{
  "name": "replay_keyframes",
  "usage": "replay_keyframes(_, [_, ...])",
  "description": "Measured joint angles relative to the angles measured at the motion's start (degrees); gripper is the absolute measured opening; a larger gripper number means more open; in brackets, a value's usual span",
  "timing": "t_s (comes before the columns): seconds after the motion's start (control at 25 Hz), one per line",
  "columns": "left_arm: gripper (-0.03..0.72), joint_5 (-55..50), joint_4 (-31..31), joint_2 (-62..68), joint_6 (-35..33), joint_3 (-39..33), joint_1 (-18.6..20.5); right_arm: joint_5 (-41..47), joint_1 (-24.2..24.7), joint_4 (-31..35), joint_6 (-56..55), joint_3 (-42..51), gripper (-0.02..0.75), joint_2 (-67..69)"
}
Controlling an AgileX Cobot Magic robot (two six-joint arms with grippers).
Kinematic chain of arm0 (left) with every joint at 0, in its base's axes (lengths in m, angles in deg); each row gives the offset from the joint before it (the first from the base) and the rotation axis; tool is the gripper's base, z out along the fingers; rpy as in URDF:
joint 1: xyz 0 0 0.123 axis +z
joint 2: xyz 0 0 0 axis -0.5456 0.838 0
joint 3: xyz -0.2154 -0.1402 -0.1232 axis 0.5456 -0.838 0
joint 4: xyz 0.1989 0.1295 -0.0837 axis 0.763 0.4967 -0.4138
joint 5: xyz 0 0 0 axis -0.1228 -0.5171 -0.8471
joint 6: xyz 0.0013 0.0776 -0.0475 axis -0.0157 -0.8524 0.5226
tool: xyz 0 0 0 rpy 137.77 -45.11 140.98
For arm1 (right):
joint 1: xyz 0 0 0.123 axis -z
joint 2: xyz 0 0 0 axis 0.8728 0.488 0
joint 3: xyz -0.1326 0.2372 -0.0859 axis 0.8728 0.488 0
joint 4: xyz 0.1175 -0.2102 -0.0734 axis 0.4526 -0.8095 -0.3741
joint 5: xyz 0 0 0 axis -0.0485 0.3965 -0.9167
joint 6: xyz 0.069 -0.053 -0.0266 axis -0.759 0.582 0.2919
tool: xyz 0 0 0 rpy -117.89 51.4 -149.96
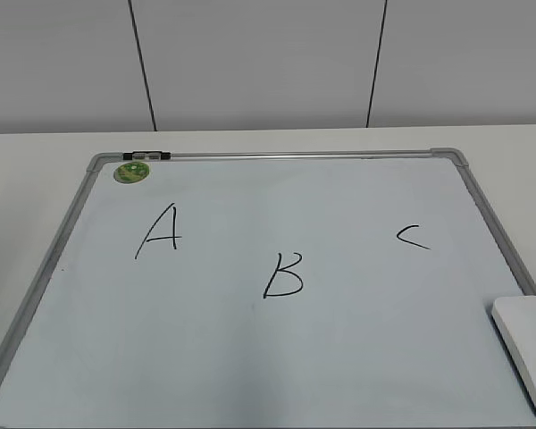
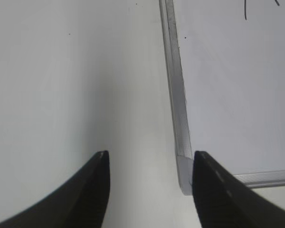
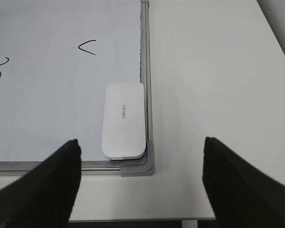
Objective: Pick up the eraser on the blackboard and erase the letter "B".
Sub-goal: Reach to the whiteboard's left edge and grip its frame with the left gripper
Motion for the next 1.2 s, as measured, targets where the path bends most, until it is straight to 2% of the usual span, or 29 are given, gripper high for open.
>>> replay_keyframes(0.4, [0.420, 1.3, -3.2, 23.7, 0.0, 15.1, 0.0, 0.0, 0.0, 0.0, 0.0, 0.0, 0.590, 0.0])
replay_keyframes(0.92, [0.420, -7.9, -5.7, 48.2, 0.0, 35.8, 0.0, 0.0, 0.0, 0.0, 0.0, 0.0, 0.590, 0.0])
replay_keyframes(1.2, [0.391, -8.7, -5.7, 55.6, 0.0, 41.5, 0.0, 0.0, 0.0, 0.0, 0.0, 0.0, 0.590, 0.0])
